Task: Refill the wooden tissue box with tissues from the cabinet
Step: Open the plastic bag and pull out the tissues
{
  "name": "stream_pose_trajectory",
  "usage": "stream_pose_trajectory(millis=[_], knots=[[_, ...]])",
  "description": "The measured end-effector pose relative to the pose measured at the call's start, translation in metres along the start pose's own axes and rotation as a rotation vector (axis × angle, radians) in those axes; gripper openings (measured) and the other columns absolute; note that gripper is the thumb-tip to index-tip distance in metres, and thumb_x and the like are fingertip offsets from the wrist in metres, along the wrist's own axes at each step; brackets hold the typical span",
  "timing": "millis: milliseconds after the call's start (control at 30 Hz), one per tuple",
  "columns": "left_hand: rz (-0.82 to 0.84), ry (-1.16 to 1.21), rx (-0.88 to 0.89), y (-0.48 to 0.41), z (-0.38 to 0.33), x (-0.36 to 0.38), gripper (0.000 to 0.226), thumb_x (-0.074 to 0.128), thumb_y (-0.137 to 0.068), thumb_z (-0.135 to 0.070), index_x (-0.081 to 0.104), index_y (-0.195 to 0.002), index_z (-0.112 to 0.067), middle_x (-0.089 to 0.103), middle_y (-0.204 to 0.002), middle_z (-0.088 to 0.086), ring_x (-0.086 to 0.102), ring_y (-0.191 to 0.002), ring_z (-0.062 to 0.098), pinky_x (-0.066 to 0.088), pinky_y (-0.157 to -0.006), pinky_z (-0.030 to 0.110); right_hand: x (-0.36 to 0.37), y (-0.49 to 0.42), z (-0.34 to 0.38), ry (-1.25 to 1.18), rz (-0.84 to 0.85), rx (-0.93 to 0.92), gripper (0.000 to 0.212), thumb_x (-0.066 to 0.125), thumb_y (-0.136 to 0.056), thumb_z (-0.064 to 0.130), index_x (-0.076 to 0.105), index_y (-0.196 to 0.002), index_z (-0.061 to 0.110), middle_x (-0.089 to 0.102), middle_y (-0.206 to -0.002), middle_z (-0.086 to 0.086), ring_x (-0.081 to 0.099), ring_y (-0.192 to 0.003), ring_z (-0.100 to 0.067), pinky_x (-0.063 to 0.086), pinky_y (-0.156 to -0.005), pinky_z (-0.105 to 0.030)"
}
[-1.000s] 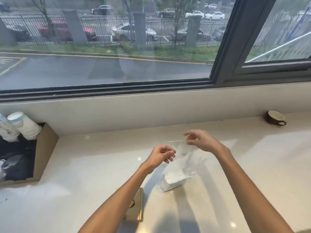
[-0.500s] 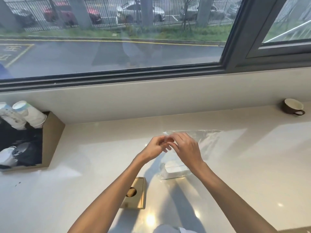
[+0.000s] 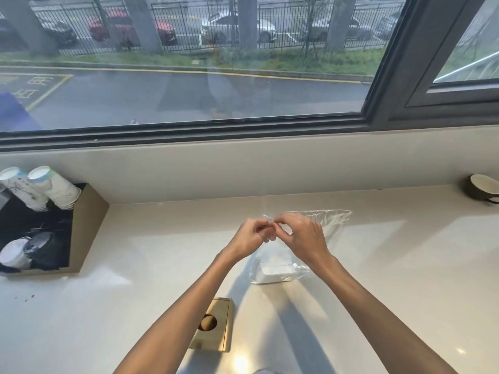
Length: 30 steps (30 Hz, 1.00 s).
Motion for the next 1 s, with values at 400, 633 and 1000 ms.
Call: stream_pose_trajectory(millis=[400, 633, 1000], knots=[[0.018, 0.057, 0.045, -0.008, -0.018, 0.003, 0.024, 0.054, -0.095, -0.008, 0.073, -0.088, -0.022, 0.068, -0.075, -0.006, 0.058, -0.074, 0.012, 0.048, -0.073, 0.025, -0.008, -0.007, -0.031, -0.442, 0.047, 0.283, 0.004, 0.072, -0.084, 0.025, 0.076, -0.086, 0.023, 0.075, -0.081, 0.015, 0.07, -0.084, 0.002, 0.059, -0.071, -0.028], [-0.031, 0.066, -0.036, -0.006, -0.001, -0.007, 0.025, 0.052, -0.095, -0.008, 0.071, -0.111, -0.009, 0.072, -0.091, 0.003, 0.065, -0.078, 0.011, 0.052, -0.075, 0.024, -0.037, -0.016, -0.046, -0.472, -0.062, 0.373, 0.005, 0.067, -0.088, 0.022, 0.067, -0.083, 0.022, 0.07, -0.08, 0.011, 0.069, -0.081, -0.005, 0.06, -0.057, -0.04], [-0.051, 0.011, 0.013, -0.005, -0.005, -0.011, 0.025, 0.048, -0.101, -0.024, 0.069, -0.099, -0.01, 0.07, -0.087, 0.005, 0.065, -0.076, 0.013, 0.05, -0.067, 0.026, -0.005, 0.008, -0.017, 0.103, -0.062, 0.119, 0.033, 0.066, -0.088, 0.047, 0.062, -0.115, 0.028, 0.059, -0.113, 0.012, 0.059, -0.101, -0.012, 0.053, -0.057, -0.031]])
Point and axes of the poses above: each hand's wrist, its own y-axis away from the middle knuckle, its own x-axis out of the palm, z = x × y, the point moved 9 cm from there along -y, towards the middle knuckle
